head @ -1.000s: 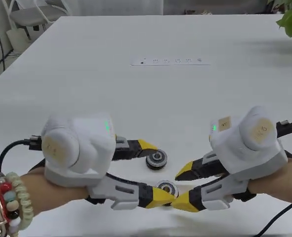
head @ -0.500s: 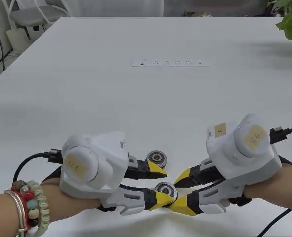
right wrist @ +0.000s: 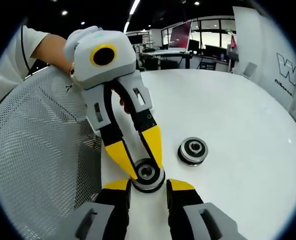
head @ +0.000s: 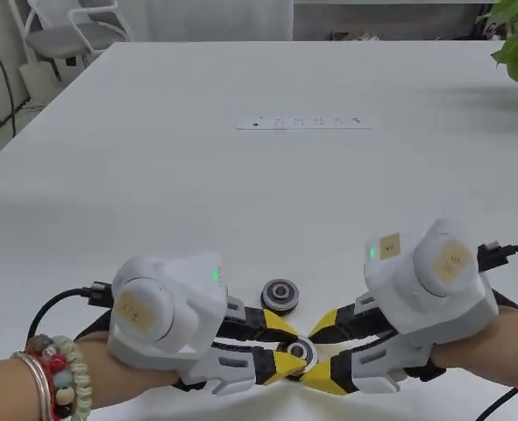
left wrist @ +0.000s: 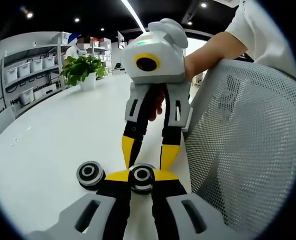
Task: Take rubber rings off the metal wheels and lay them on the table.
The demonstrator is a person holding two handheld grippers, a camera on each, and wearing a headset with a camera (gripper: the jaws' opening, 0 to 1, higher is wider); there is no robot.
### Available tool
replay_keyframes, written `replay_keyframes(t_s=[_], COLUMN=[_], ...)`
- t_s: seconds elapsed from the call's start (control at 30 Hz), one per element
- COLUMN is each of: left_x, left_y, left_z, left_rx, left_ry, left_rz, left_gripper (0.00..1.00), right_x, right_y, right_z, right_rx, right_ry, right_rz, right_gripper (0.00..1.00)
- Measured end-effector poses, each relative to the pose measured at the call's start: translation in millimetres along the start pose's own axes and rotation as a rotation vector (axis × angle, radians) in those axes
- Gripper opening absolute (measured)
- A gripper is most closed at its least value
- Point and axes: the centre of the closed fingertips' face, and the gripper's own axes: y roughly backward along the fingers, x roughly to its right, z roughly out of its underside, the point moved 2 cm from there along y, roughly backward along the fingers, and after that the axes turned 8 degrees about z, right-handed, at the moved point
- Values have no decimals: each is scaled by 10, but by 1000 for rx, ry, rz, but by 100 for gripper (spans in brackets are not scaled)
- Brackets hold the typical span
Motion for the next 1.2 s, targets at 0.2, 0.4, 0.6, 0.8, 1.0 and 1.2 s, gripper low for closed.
replay_keyframes(t_s=[0.2,0.4,0.6,0.8,1.0,1.2], left_x=[-18,-23,-23,-21,-20,-22], left_y=[-7,-6,-7,-7,-6,-6], left_z=[-15,-20,-18,-18,-19,-16], left_rx=[-3,-5,-5,-3,-2,-1], left_ry=[-6,-1,6,4,4,4], left_rz=[-16,-18,-21,-24,-24,-24], left_gripper=[9,9,9,9,9,9], right_x=[15,20,28,32,33,34], right_y=[-9,2,19,33,37,43], right_z=[-4,28,44,55,65,75], right_rx=[6,-9,-19,-25,-34,-38], right_ry=[12,13,24,-9,4,-9], right_rz=[12,7,3,-7,-6,-8], right_gripper=[25,22,19,18,16,14])
